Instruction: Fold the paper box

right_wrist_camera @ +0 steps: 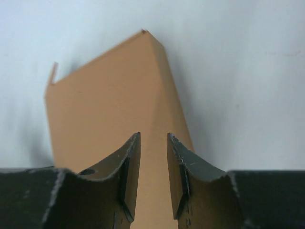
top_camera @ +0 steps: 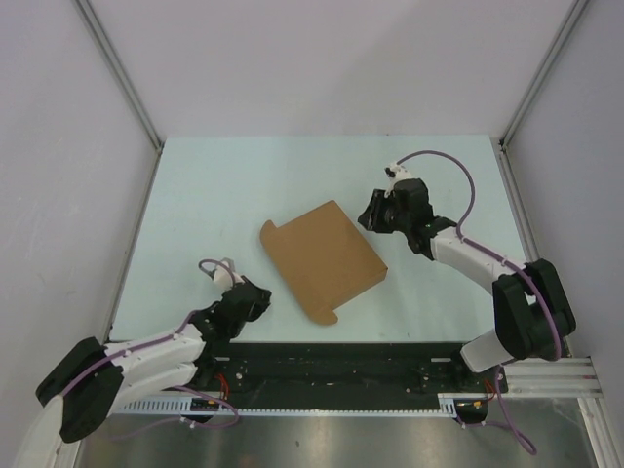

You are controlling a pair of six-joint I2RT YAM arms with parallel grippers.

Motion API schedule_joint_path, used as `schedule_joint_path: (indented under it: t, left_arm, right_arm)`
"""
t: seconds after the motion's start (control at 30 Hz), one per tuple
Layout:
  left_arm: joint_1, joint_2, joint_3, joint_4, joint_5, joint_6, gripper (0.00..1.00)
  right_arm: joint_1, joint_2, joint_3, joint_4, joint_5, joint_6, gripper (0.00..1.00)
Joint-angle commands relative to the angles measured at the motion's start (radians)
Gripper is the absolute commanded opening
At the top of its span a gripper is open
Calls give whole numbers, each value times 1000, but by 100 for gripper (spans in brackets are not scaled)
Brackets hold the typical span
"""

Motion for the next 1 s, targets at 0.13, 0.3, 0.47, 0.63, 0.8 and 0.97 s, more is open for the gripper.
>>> schedule_joint_path:
  t: [0.13,0.3,0.47,0.63,0.8,0.97]
  left_arm:
    - [7,170,13,172,54,-57,11]
    - [7,274,13,272,103,-68,11]
    - [7,282,22,297,108,-56,11]
    - [7,201,24,262,71,-36,11]
    - [7,81,22,193,22,-19,12]
    - [7,-17,21,131,-27,-2,12]
  right_arm:
    - [29,117,18,-96,90,-68,33]
    - [37,149,15,-126,116,-90,31]
    - [31,163,6,-134,133,-98,29]
    - [15,192,-3,-143,141,-93,27]
    - [-2,233,-11,-153,147,-79,26]
    - [-17,263,-25,-153,141,-53,25]
